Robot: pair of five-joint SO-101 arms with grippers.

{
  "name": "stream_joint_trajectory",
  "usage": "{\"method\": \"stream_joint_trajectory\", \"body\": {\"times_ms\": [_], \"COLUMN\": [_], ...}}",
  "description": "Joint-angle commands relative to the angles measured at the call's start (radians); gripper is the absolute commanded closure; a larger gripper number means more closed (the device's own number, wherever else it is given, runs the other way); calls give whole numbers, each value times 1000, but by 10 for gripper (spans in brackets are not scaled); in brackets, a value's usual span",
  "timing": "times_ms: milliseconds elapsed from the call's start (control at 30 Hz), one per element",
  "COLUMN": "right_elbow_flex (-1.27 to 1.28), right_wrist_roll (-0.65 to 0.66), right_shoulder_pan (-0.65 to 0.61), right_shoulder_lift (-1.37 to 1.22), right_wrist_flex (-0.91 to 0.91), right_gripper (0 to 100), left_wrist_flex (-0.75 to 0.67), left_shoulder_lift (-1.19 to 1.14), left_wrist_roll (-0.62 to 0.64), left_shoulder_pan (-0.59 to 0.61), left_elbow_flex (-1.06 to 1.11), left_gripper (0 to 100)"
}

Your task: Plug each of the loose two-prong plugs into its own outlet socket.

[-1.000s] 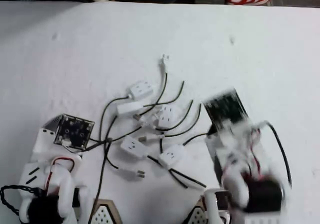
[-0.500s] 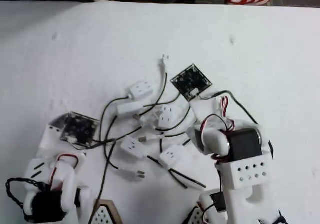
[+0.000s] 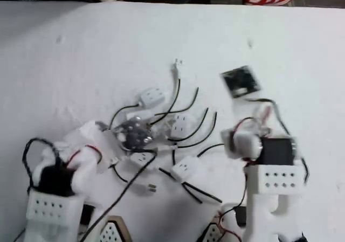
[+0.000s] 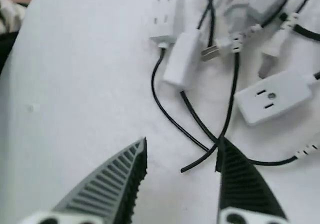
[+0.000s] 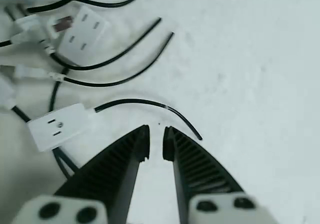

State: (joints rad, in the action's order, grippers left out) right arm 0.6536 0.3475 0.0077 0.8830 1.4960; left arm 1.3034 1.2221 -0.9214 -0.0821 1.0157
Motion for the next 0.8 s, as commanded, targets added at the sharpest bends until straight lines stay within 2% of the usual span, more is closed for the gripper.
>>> {"method": "stream_joint_trajectory", "body": {"times_ms": [0,167,333,500,633,767], "right_elbow_flex": [-9,-6,-6,-3,-3,-2], "right_wrist_roll": [8,114,157,186,206,206], "right_shoulder_pan": [147,285,400,438,452,447], "right_shoulder_lift": [-2,-2,-2,-2,-2,-2], "right_wrist_flex": [-16,-12,-16,-16,-15,-12], "right_gripper": [938,938,938,938,938,938], "left_wrist_flex": [49,41,14,-157,-304,-330], "left_shoulder_lift": [-183,-364,-437,-443,-444,-446], "left_wrist_roll": [-94,-173,-180,-176,-140,-133], "left_shoulder_pan": [-102,-193,-291,-358,-357,-360], "left_elbow_flex": [-129,-141,-129,-9,84,112], "left_gripper": [748,748,748,748,749,750]}}
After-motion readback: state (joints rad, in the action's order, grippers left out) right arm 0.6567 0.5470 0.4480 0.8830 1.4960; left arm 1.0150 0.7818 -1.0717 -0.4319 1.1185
